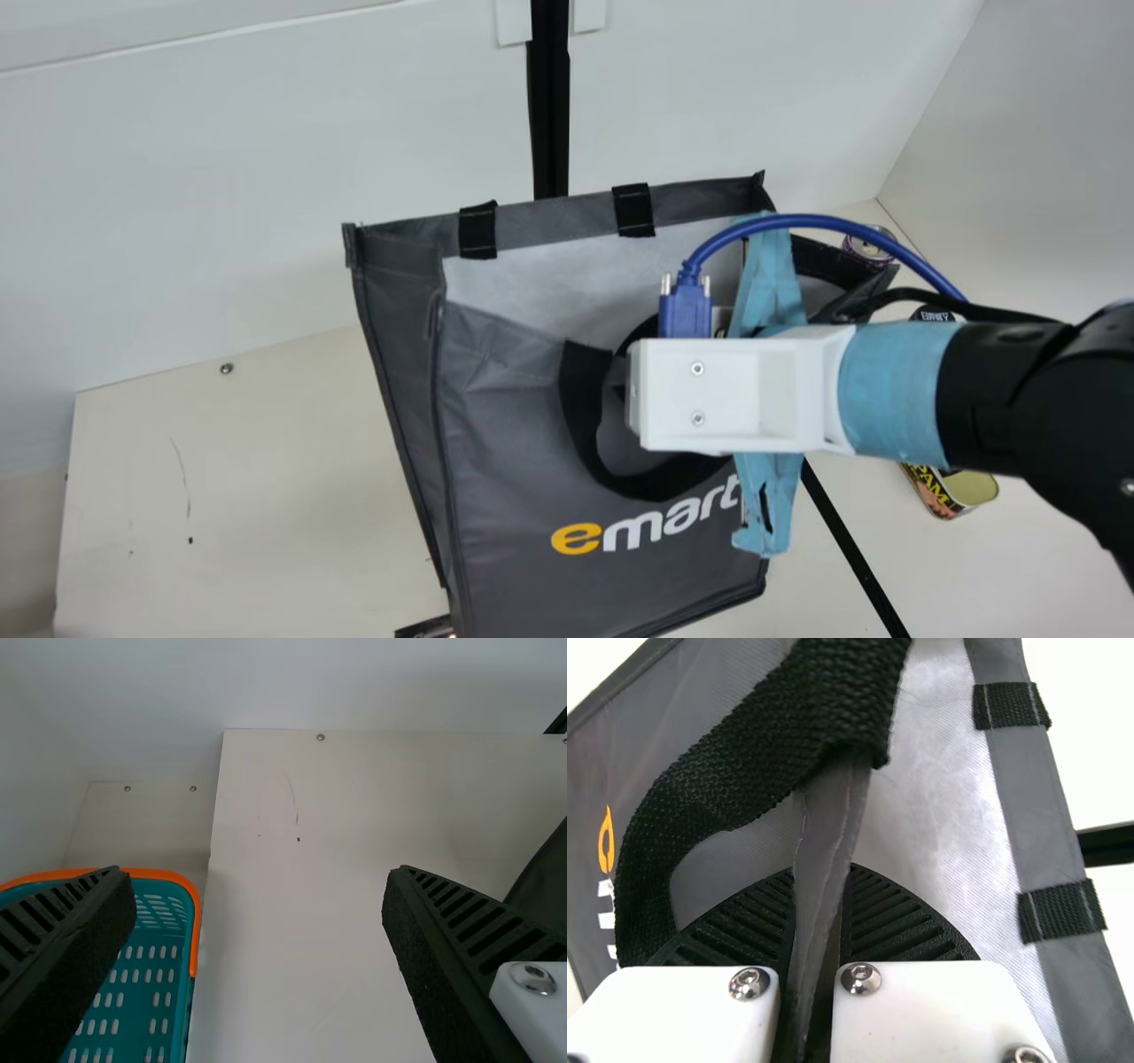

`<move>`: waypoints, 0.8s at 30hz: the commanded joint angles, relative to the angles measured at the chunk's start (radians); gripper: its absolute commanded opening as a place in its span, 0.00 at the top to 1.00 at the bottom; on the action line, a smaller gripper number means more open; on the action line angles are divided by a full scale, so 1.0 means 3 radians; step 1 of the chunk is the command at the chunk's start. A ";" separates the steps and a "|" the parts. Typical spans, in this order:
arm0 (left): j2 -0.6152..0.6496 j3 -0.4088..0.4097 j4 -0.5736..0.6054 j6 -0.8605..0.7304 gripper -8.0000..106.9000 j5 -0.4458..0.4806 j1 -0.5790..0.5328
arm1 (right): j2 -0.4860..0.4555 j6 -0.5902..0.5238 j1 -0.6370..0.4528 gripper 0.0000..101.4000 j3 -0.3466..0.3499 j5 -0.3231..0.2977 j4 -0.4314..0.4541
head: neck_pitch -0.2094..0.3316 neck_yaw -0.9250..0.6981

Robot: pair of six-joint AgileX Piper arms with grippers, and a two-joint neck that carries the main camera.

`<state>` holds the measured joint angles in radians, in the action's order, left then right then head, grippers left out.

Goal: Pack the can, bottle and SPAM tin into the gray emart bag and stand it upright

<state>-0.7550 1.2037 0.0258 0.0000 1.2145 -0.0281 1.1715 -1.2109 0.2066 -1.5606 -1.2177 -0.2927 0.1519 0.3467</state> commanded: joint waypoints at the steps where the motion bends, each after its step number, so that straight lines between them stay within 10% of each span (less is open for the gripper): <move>1: 0.0000 0.0000 0.0000 0.0000 0.15 0.0000 0.0000 | -0.0019 0.0045 0.0055 1.00 0.0029 -0.0008 0.0019 | 0.0076 0.0008; 7: 0.0000 0.0000 0.0000 0.0000 0.15 0.0000 0.0000 | -0.0105 0.0189 0.0229 1.00 0.0122 -0.0008 0.0047 | 0.0076 0.0008; 24: 0.0000 0.0000 0.0000 0.0000 0.15 0.0000 0.0000 | -0.0277 0.0464 0.0480 0.44 0.0125 -0.0008 0.0209 | 0.0076 0.0008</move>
<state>-0.7550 1.2037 0.0258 0.0000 1.2145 -0.0281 1.0904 -1.0768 0.3470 -1.5197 -1.2216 -0.2352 0.1519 0.3482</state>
